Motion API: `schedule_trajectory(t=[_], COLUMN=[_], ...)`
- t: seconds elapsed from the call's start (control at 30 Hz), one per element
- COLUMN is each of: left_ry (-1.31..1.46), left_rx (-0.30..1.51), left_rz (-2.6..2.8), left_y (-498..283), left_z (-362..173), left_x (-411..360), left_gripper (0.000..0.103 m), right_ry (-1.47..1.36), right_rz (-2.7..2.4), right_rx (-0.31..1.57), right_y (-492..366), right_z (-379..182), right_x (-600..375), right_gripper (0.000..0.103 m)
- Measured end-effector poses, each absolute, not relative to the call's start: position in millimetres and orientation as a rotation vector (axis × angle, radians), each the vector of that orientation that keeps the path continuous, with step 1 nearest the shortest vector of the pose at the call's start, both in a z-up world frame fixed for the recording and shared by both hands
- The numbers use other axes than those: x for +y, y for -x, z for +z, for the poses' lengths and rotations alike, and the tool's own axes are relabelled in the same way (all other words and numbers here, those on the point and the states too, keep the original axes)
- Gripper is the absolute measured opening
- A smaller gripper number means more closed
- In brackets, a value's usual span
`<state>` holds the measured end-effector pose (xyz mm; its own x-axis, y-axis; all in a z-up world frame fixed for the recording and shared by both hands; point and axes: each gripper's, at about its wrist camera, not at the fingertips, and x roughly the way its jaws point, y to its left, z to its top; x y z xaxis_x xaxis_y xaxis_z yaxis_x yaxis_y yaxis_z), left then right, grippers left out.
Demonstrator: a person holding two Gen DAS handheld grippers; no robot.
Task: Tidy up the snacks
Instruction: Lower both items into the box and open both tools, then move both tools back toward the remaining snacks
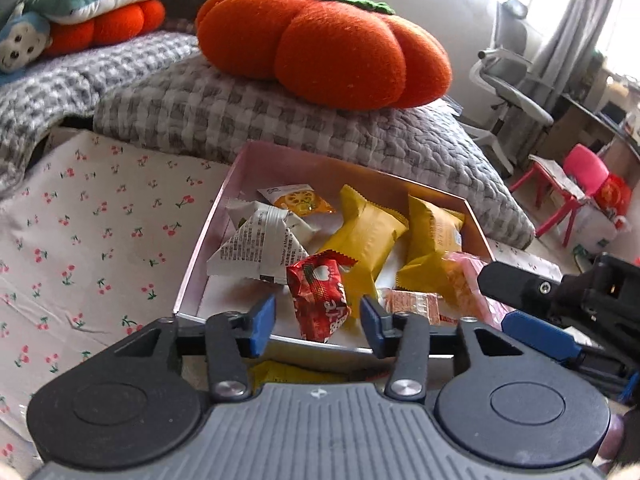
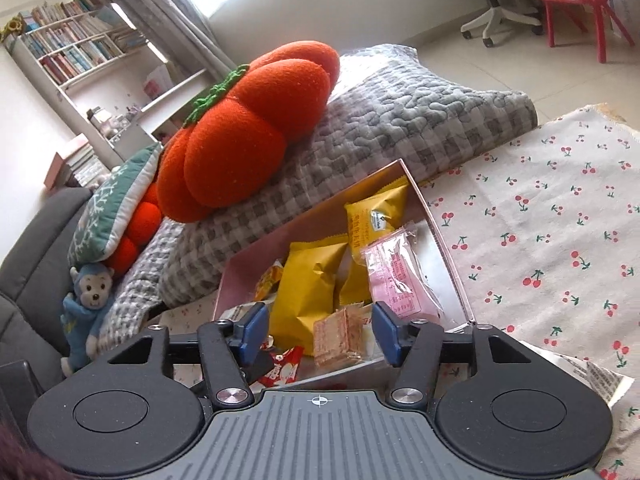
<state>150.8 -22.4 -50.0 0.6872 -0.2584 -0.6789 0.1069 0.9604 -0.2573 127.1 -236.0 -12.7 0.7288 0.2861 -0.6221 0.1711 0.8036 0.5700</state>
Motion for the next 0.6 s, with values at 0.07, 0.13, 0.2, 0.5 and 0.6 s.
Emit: schedule_trajectory(t=[0.07,0.13,0.2,0.5,0.6], left_ry=[0.192,0.173,0.147,0.076,0.053], left_rx=[0.782,0.775,0.769,0.855,0.87], left_rz=[-0.218,-0.226,-0.232,-0.222,-0.229], left_y=[-146.8,-141.9,-136.8,-113.8,-105.0], left_z=[-44.9,-40.2,-35.6,-29.0,-27.0], left_x=[-21.5,-21.3,-20.9,-14.8,-14.4], left_gripper=[0.047,0.051,0.057,0.071,0.08], right_ry=[-0.64,-0.624,-0.607,-0.501,-0.455], right_rz=[0.074,0.082,0.089,0.076,0.075], right_rx=[0.762,0.759,0.761,0.81,0.818], right_y=[-123.1,-118.1,-114.2,-89.0,-78.3], right_z=[-7.9,-2.2,2.8,20.6,24.3], right_x=[-236.1,-235.9,-236.0,-240.3,-240.6], right_gripper=[0.066,0.071,0.072,0.085,0.087])
